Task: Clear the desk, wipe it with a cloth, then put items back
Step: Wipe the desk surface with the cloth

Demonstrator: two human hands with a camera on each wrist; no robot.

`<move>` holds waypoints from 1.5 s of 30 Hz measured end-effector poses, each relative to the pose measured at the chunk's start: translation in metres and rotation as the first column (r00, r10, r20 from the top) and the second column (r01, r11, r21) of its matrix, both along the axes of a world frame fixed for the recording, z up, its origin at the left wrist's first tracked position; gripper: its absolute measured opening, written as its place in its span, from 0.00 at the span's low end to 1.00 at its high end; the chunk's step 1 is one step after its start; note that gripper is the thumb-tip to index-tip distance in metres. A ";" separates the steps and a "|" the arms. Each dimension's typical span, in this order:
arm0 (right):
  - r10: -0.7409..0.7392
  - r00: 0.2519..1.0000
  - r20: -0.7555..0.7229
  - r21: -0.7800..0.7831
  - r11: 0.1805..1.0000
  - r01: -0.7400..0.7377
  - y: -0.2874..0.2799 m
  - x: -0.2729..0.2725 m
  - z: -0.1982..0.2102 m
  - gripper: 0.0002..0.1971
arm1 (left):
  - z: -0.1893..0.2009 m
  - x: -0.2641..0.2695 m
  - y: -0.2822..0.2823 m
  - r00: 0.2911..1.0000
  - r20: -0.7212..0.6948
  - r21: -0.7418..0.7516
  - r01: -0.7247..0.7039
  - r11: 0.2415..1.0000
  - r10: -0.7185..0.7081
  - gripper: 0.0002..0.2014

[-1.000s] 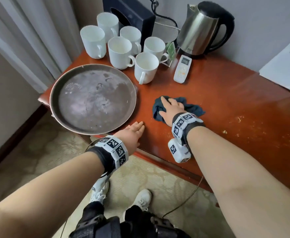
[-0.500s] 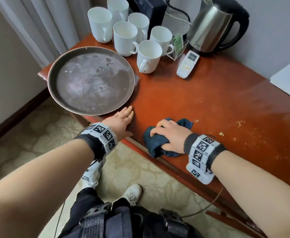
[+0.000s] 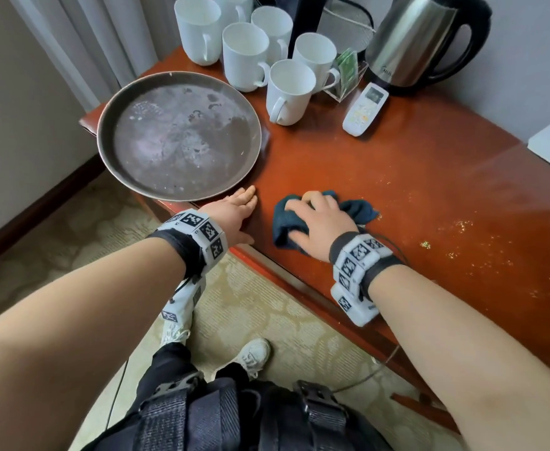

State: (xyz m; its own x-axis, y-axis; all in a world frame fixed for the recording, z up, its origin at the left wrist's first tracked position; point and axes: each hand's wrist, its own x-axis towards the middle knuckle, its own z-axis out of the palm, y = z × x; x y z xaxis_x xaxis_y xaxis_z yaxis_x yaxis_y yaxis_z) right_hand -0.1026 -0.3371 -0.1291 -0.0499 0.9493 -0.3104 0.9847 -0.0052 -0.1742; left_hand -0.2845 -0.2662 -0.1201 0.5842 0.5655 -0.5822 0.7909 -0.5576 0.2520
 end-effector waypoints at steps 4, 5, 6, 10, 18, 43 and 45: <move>0.214 0.976 -0.023 -0.178 0.960 -0.215 -0.043 0.008 0.009 0.24 | 0.000 0.009 -0.006 0.998 0.001 0.016 -0.057 0.998 0.057 0.41; 0.230 0.973 -0.023 -0.236 0.944 -0.229 -0.047 0.013 0.012 0.25 | 0.000 0.013 -0.007 0.998 0.016 0.026 -0.062 0.998 0.061 0.40; 0.208 0.978 -0.033 -0.271 0.940 -0.209 -0.049 0.019 0.014 0.24 | -0.001 0.019 -0.008 0.999 0.031 0.043 -0.044 0.998 0.042 0.39; -0.235 0.965 -0.113 -0.048 0.972 0.231 -0.035 0.050 0.023 0.22 | -0.006 0.040 -0.011 0.998 0.008 0.064 0.059 0.996 -0.060 0.39; -0.500 0.865 -0.032 -0.015 0.866 0.500 -0.031 0.048 -0.006 0.23 | -0.023 0.042 -0.017 0.992 -0.086 0.137 0.108 0.985 -0.097 0.39; -0.665 0.739 -0.106 0.055 0.738 0.672 -0.097 -0.014 0.006 0.23 | -0.017 0.066 -0.026 0.957 -0.129 0.142 0.276 0.951 -0.258 0.33; -0.676 0.733 -0.077 0.033 0.733 0.679 -0.096 -0.019 -0.005 0.23 | -0.016 0.073 -0.027 0.955 -0.108 0.141 0.290 0.947 -0.277 0.32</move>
State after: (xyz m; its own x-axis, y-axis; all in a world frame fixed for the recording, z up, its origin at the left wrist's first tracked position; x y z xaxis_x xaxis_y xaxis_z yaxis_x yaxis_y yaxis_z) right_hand -0.1217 -0.4334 -0.1346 0.5975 0.7536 -0.2741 0.7125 -0.6557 -0.2498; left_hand -0.2118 -0.2928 -0.1357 0.6850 0.4699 -0.5568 0.6092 -0.7886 0.0840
